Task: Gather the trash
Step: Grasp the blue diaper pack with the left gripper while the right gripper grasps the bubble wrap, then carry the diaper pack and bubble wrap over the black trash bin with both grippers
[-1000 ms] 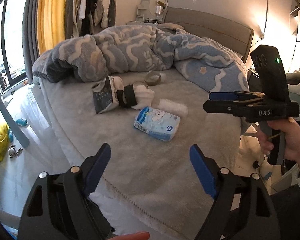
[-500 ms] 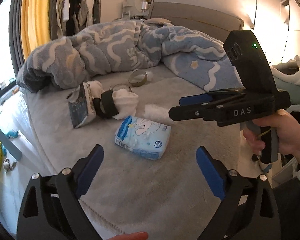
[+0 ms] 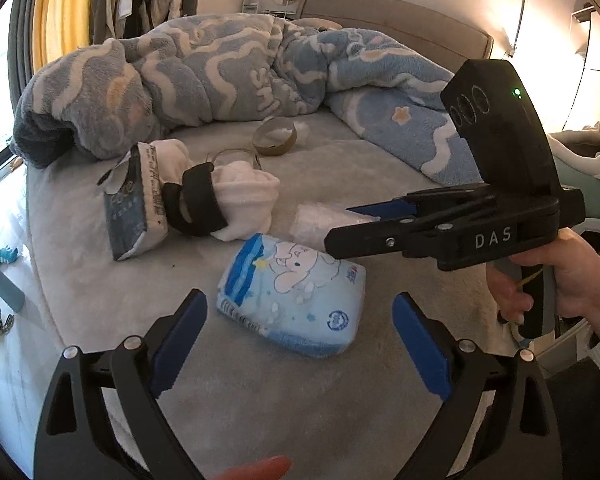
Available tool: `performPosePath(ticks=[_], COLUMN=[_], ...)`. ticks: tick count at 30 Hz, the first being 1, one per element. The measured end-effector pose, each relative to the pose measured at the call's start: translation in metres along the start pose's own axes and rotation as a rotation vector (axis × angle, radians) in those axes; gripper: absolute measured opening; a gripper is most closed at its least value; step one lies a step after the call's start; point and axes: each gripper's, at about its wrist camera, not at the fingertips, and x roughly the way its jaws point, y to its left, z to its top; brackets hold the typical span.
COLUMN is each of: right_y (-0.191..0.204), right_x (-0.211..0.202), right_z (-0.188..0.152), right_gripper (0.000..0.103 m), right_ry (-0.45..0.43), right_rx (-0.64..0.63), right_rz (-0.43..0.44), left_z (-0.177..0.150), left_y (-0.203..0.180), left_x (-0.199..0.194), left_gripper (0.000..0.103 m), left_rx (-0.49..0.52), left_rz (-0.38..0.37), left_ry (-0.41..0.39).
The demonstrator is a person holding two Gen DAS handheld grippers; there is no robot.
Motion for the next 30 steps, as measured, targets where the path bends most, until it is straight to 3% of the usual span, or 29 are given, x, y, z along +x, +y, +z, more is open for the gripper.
performPosePath(ticks=[3, 7, 16, 21, 27, 30], right_y=[-0.004, -0.005, 0.0, 0.004, 0.01, 0.016], right_x=[0.007, 0.014, -0.001, -0.017, -0.021, -0.023], right_z=[0.002, 0.004, 0.017, 0.026, 0.032, 0.036], right_gripper=[0.047, 0.039, 0.038, 0.038, 0.038, 0.038], right_ry=[0.006, 0.025, -0.008, -0.07, -0.106, -0.141], right_rx=[0.03, 0.021, 0.037, 0.047, 0.041, 0.06], right_rz=[0.055, 0.054, 0.074, 0.072, 0.037, 0.047], left_z=[-0.001, -0.001, 0.007, 0.007, 0.014, 0.016], left_y=[0.002, 0.001, 0.001, 0.001, 0.002, 0.007], left_x=[0.01, 0.019, 0.027, 0.027, 0.002, -0.012], left_gripper=[0.095, 0.095, 0.087, 0.081, 0.08, 0.08], left_rx=[-0.008, -0.003, -0.026, -0.065, -0.111, -0.155], left_rz=[0.002, 0.01, 0.029, 0.033, 0.086, 0.178], left_ry=[0.014, 0.019, 0.003, -0.016, -0.08, -0.084])
